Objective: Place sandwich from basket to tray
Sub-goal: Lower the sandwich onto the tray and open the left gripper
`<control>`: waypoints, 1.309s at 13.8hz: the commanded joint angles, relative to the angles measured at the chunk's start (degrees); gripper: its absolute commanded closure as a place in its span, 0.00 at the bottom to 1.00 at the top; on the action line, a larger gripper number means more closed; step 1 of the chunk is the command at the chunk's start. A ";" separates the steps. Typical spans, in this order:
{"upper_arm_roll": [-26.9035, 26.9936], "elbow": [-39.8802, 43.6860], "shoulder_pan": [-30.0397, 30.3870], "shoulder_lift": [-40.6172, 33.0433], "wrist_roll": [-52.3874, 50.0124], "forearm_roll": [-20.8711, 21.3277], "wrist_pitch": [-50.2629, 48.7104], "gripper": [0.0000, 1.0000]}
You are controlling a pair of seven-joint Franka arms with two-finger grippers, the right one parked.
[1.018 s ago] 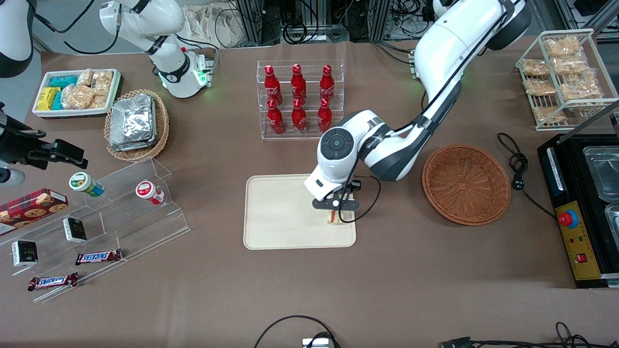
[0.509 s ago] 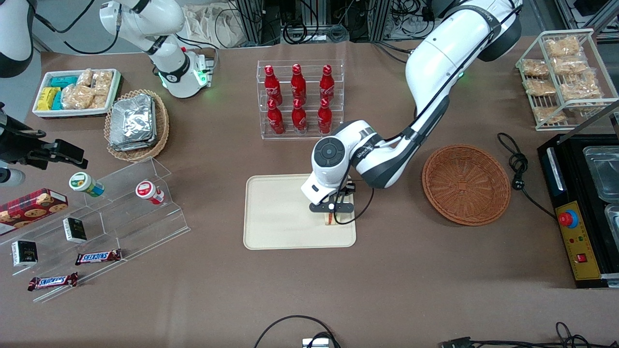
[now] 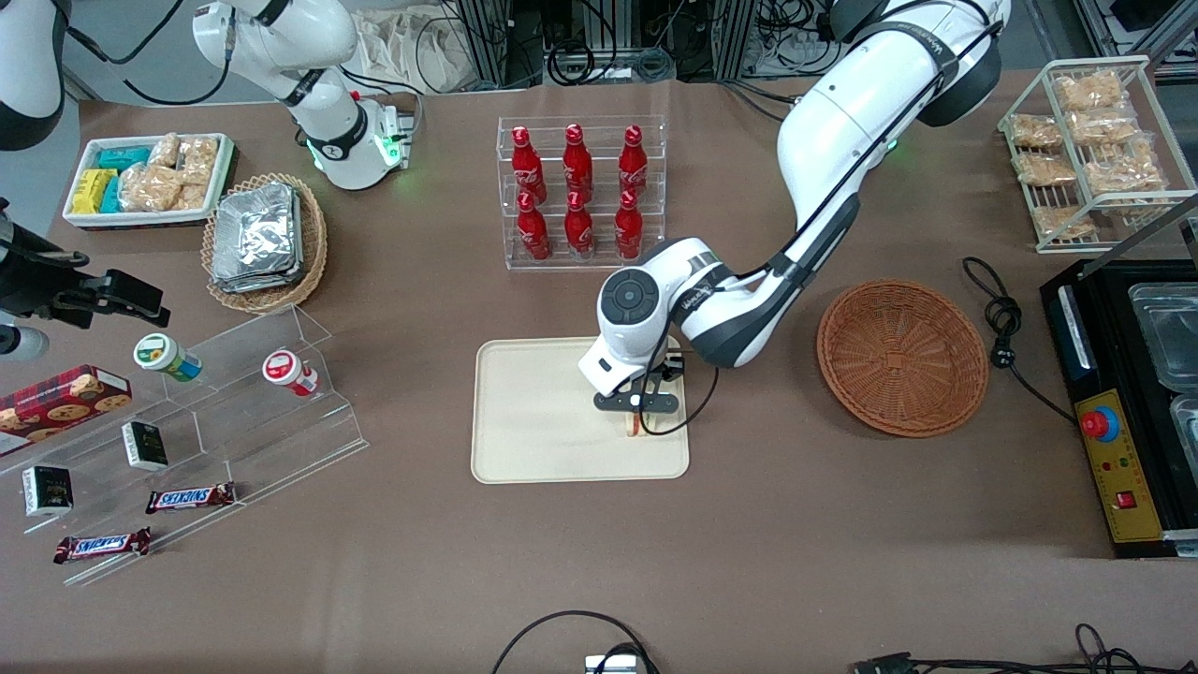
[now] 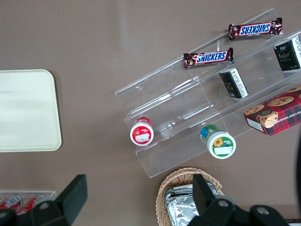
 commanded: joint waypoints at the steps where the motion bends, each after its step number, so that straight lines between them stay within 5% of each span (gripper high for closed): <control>1: 0.32 2.18 -1.12 1.27 -1.71 1.49 -0.40 0.41; 3: 0.32 2.18 -1.12 1.36 -1.71 1.49 -0.40 0.01; 18: 0.49 7.45 2.57 -6.36 -3.55 -1.06 -7.42 0.00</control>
